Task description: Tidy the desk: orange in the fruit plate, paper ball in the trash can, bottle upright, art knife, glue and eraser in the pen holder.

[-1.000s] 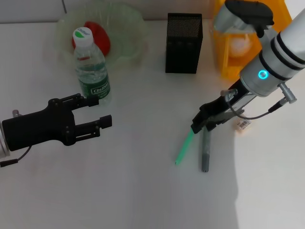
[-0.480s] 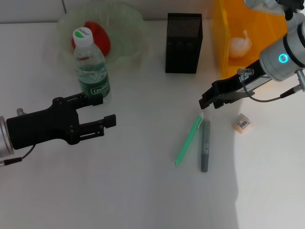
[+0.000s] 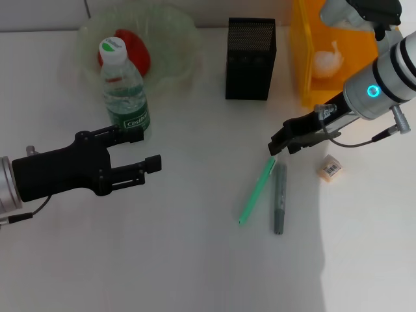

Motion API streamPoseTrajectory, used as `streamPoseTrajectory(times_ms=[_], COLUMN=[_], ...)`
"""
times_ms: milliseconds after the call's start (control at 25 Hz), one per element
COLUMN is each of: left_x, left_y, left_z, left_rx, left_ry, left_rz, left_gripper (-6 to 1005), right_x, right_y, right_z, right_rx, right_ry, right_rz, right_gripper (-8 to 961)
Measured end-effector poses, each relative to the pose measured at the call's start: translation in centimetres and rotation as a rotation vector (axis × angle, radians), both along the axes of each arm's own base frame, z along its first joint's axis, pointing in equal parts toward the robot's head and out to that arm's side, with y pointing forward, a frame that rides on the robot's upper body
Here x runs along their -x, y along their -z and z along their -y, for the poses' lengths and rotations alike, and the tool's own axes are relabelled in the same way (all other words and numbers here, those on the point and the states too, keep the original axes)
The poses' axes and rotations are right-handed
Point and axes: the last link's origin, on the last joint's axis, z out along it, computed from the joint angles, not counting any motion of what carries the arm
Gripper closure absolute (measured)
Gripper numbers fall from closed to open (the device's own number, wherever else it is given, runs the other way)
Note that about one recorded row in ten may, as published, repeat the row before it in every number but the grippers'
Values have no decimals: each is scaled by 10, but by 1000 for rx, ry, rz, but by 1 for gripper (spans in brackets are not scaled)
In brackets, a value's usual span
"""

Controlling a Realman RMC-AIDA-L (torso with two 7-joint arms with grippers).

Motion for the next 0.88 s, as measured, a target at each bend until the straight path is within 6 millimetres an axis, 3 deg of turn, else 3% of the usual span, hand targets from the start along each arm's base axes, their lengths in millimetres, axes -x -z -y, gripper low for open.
streamPoseTrajectory(times_ms=[880], left_x=[-1], left_y=[6], left_z=[0], left_rx=[12], left_ry=[-12], left_rz=[-4], left_gripper=[251], right_x=[1], right_y=[14], right_z=[-3], right_rx=[-21], right_ry=[-16], right_rz=[-8], right_gripper=[532])
